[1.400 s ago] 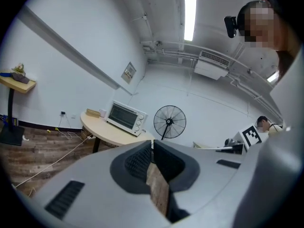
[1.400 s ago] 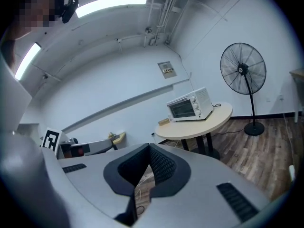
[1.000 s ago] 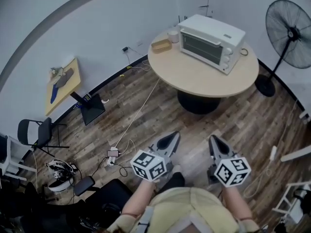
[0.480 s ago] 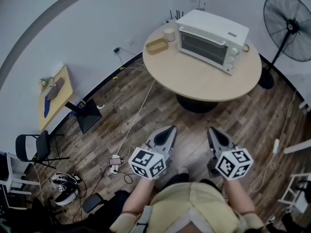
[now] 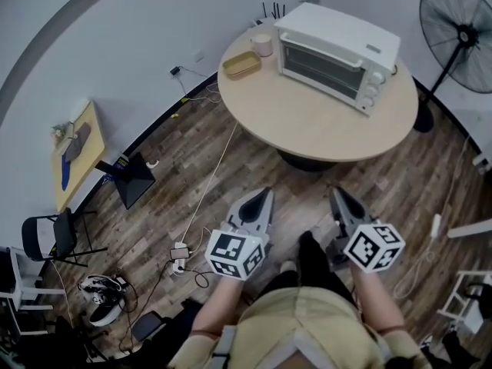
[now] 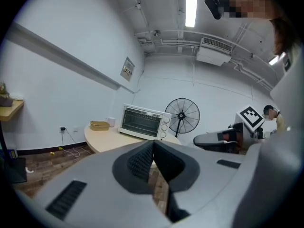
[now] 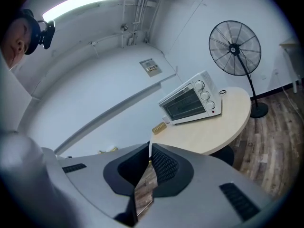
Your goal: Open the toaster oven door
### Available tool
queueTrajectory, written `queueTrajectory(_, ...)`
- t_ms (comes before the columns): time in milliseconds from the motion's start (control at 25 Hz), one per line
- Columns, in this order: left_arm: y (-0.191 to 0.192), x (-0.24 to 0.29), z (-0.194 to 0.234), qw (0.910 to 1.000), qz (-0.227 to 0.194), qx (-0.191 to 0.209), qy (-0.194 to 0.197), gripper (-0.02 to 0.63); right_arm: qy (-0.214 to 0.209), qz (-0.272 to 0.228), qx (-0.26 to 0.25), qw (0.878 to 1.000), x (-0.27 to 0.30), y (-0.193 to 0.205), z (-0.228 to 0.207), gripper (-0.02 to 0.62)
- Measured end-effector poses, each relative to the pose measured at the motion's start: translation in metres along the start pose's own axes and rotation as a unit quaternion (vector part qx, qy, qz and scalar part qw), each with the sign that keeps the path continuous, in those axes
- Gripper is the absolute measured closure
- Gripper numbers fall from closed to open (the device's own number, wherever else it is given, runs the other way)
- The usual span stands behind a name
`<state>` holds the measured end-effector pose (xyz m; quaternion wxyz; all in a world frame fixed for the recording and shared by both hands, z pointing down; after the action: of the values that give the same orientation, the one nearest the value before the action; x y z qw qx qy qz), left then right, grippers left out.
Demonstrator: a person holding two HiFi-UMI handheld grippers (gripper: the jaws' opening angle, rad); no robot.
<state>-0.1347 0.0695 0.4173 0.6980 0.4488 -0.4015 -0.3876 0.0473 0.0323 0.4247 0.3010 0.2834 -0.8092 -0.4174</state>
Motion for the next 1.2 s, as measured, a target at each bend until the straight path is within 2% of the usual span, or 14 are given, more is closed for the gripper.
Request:
queueTrajectory(200, -0.012, 0.037, 0.012, 0.9992, -0.005, 0.026, -0.029, 0.604, -0.011, -0.013, 0.024, 1.0, 0.036, -0.028, -0.029, 0.594)
queueTrajectory(480, -0.036, 0.108, 0.014, 0.9992, -0.007, 0.028, -0.027, 0.604, -0.018, -0.005, 0.074, 0.997, 0.085, -0.072, -0.072, 0.589)
queueTrajectory(760, -0.054, 0.162, 0.011, 0.9987, -0.008, 0.026, -0.043, 0.604, -0.046, -0.013, 0.113, 0.992, 0.122, -0.109, -0.101, 0.486)
queueTrajectory(920, -0.059, 0.184, 0.009, 0.9979, -0.014, 0.027, -0.058, 0.604, -0.046, -0.025, 0.14, 0.989, 0.138, -0.129, -0.118, 0.465)
queueTrajectory(1200, -0.066, 0.21, 0.011, 0.9977, -0.005, 0.036, -0.057, 0.604, -0.043, -0.055, 0.166, 0.984, 0.16, -0.154, -0.131, 0.445)
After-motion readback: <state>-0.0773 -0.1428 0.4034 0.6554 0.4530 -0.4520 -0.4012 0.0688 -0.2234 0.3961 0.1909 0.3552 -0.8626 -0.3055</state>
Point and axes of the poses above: the fingertips, and each gripper's own axes: x forward along the fingers, z to its left, y out of its underside, the point moved 3 cm from there along -x, backward along the fingers, and after that the axes turned 5 degrees about -x, right-handed, at the moved point
